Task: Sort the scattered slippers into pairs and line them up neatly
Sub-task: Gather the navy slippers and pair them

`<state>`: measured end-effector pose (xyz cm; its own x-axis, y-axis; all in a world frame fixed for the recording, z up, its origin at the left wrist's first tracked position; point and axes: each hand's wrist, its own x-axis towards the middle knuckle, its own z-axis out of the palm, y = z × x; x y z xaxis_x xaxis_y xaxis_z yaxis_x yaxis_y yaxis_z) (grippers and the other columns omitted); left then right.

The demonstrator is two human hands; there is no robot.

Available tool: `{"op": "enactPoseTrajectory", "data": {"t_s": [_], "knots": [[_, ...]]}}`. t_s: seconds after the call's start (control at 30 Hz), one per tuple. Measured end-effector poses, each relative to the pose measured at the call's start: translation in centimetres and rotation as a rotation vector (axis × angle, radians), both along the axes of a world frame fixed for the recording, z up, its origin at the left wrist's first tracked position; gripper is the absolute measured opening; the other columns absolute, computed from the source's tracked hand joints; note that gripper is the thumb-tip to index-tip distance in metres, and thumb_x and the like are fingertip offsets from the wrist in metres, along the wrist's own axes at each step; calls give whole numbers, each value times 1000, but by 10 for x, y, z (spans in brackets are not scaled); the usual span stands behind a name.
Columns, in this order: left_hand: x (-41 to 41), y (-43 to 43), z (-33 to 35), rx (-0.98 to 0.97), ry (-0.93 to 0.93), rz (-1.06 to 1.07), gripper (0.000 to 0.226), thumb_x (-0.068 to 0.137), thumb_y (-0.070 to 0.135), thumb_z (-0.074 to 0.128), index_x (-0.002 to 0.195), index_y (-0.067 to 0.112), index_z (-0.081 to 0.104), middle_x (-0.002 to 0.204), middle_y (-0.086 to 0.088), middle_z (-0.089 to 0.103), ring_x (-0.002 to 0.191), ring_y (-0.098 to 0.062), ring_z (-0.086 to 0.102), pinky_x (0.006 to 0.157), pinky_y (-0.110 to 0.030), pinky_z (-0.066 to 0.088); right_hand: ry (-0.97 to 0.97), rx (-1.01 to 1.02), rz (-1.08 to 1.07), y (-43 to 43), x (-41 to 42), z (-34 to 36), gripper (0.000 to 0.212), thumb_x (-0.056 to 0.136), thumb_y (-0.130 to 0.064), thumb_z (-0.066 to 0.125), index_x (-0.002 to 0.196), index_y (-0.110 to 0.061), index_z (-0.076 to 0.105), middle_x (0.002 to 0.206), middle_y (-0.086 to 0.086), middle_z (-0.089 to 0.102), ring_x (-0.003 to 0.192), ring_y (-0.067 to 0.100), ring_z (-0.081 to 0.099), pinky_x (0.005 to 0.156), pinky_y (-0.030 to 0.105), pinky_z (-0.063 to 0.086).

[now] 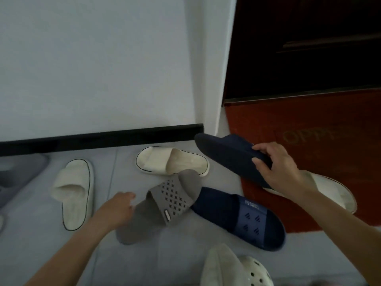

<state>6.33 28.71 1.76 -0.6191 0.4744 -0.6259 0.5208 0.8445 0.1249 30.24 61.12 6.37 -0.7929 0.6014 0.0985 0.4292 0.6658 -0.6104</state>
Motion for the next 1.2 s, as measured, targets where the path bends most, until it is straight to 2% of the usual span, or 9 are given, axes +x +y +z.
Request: {"op": "enactPoseTrajectory", "data": {"t_s": [0.27, 0.4, 0.5, 0.6, 0.67, 0.77, 0.83, 1.03, 1.2], "knots": [[23, 104, 48, 504, 235, -203, 48, 90, 31, 53, 136, 23, 41, 135, -4, 47, 121, -23, 47, 93, -37, 42, -41, 72, 194, -38, -42, 3, 28, 85, -11, 64, 112, -10, 59, 99, -2, 52, 96, 13, 43, 84, 24, 31], [28, 135, 49, 490, 332, -352, 55, 86, 25, 61, 135, 16, 39, 137, -7, 43, 125, -25, 42, 94, -38, 43, -11, 157, 298, -40, -41, 9, 30, 81, -9, 68, 111, -8, 60, 99, 4, 56, 94, 12, 43, 84, 30, 38], [24, 147, 45, 447, 175, -308, 57, 81, 31, 68, 131, 17, 44, 134, -6, 46, 126, -26, 42, 98, -39, 41, 36, 218, 378, -41, -27, 8, 32, 79, -7, 69, 110, -9, 61, 100, 6, 58, 94, 17, 48, 83, 34, 41], [29, 150, 41, 532, -72, -204, 29, 76, 30, 71, 98, 24, 53, 102, -2, 58, 105, -25, 54, 82, -34, 42, 69, 248, 442, -41, -10, 0, 30, 79, -10, 67, 108, -8, 62, 100, 5, 59, 93, 19, 51, 81, 32, 42], [40, 145, 34, 625, -12, -179, 21, 76, 27, 69, 90, 24, 54, 93, 1, 61, 97, -24, 55, 87, -36, 39, 74, 178, 427, -40, 2, -6, 28, 78, -10, 70, 105, -14, 63, 100, -4, 59, 92, 16, 55, 82, 25, 43], [66, 133, 20, 713, 360, -319, 22, 67, 20, 72, 84, 20, 59, 90, 2, 68, 92, -22, 61, 103, -42, 33, -15, -104, 164, -45, 15, -10, 26, 81, -27, 70, 93, -39, 50, 85, -24, 55, 84, -6, 56, 67, 3, 39], [87, 128, 12, 758, 476, -400, 32, 56, 19, 78, 84, 19, 62, 99, 3, 69, 94, -20, 64, 101, -49, 38, -31, -314, -71, -47, 14, -19, 16, 85, -36, 63, 93, -33, 50, 81, -18, 61, 77, -6, 59, 57, 7, 41], [132, 141, -6, 841, 378, -531, 39, 61, 24, 82, 96, 15, 65, 122, -4, 62, 107, -24, 62, 91, -42, 50, 51, -809, -593, -21, 18, -31, 26, 89, -12, 59, 114, -19, 56, 93, 1, 61, 77, 10, 56, 55, 24, 44], [138, 158, -22, 919, 101, 175, 51, 80, 22, 70, 124, 9, 49, 125, -7, 49, 119, -20, 45, 101, -26, 35, 173, -632, -841, 25, 56, -22, 23, 93, -17, 49, 116, -19, 52, 99, 0, 56, 75, 12, 53, 56, 29, 42]]}}
